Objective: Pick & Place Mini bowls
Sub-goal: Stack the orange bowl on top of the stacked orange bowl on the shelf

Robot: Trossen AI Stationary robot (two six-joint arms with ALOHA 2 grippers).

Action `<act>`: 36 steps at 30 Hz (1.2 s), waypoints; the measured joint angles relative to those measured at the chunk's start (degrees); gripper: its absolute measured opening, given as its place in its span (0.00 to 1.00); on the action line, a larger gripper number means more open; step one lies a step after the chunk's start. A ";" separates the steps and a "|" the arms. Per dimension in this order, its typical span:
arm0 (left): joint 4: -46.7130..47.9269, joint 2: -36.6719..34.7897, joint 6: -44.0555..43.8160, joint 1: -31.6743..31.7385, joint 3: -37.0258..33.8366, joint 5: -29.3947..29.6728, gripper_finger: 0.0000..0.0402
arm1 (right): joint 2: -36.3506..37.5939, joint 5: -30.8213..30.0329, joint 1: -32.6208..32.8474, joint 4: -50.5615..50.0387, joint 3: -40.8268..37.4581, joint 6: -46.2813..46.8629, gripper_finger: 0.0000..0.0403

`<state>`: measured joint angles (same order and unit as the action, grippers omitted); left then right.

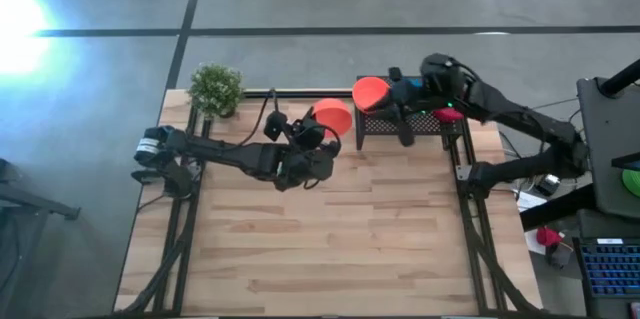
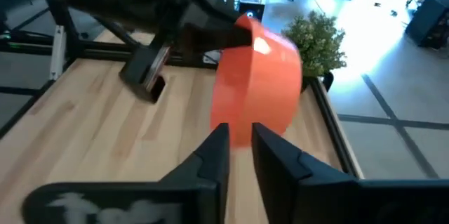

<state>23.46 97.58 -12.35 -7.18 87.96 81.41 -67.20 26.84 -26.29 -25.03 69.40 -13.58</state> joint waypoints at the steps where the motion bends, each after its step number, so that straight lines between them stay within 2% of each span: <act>1: 0.00 -0.02 0.30 0.18 0.00 0.00 0.00 | -1.53 -0.05 0.19 0.01 1.32 -0.48 0.17; 8: -0.02 -0.11 0.80 1.84 0.00 0.09 0.00 | -9.88 -0.75 0.21 -3.34 10.50 -2.20 0.31; 15: -0.09 -0.13 0.99 2.12 0.00 0.09 0.00 | -15.12 -3.04 0.19 -6.48 15.83 -4.62 0.37; 23: -1.90 -0.13 2.84 2.10 0.00 0.13 0.00 | -18.96 -3.28 0.16 -6.17 18.01 -4.60 0.35; 28: -1.95 -0.13 5.53 1.98 0.65 -0.04 0.00 | -20.09 -9.29 0.56 -6.10 18.35 -4.79 0.33; 36: -2.25 -0.55 12.10 1.97 0.85 -4.12 0.00 | -20.13 -10.37 0.44 -6.60 18.34 -4.85 0.29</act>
<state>21.21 97.03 -0.25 -5.21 88.82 77.29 -87.33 16.47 -25.86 -31.63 87.73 -18.43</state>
